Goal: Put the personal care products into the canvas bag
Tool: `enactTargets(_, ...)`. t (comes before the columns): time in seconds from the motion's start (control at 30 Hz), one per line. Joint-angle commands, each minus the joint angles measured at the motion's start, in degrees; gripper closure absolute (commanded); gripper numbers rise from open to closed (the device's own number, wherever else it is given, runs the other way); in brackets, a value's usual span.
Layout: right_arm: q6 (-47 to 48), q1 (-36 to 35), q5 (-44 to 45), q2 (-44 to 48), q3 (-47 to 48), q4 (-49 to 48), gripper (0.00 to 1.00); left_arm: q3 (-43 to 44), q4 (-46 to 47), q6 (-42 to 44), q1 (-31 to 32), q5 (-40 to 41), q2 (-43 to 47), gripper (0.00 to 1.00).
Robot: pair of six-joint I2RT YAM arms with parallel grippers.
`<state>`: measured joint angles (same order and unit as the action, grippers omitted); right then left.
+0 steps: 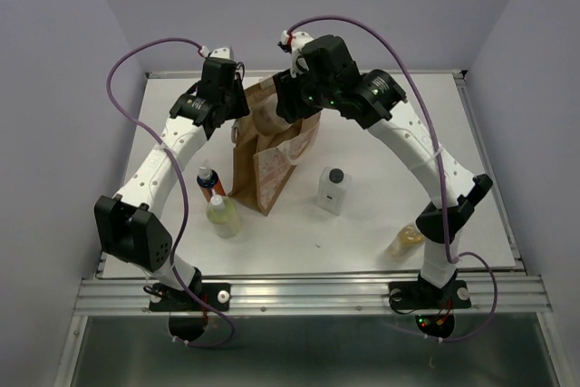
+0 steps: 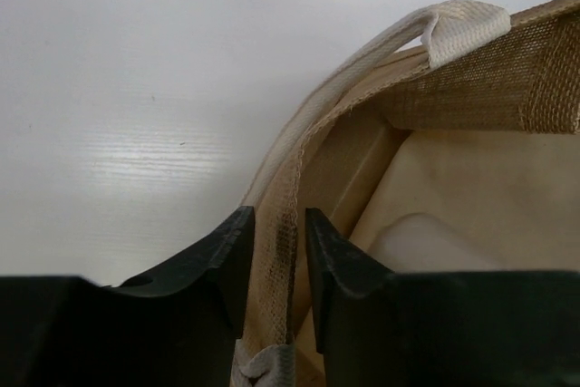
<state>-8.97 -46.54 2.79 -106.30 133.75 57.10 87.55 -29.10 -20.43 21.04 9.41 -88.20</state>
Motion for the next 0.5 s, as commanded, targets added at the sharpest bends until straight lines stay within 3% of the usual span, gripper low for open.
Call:
enactTargets(0.0, 6.2, -0.2, -7.1, -0.6, 1.8, -8.8, 0.99, -0.3, 2.6, 0.7, 0.3, -1.8, 1.1, 0.63)
enactTargets(0.2, 8.4, 0.3, -13.0, -6.7, 1.9, -6.0, 0.99, -0.2, 3.0, 1.3, 0.3, -2.1, 0.8, 0.79)
enactTargets(0.33, 8.3, 1.6, -15.0, -10.4, 3.6, -4.2, 0.99, -0.5, 3.6, 1.4, 0.3, -2.6, 0.8, 1.00)
enactTargets(0.47, 10.2, 2.2, -18.7, -13.0, 3.5, -2.4, 0.99, -1.1, 4.1, 1.7, 0.3, -2.9, 0.8, 1.00)
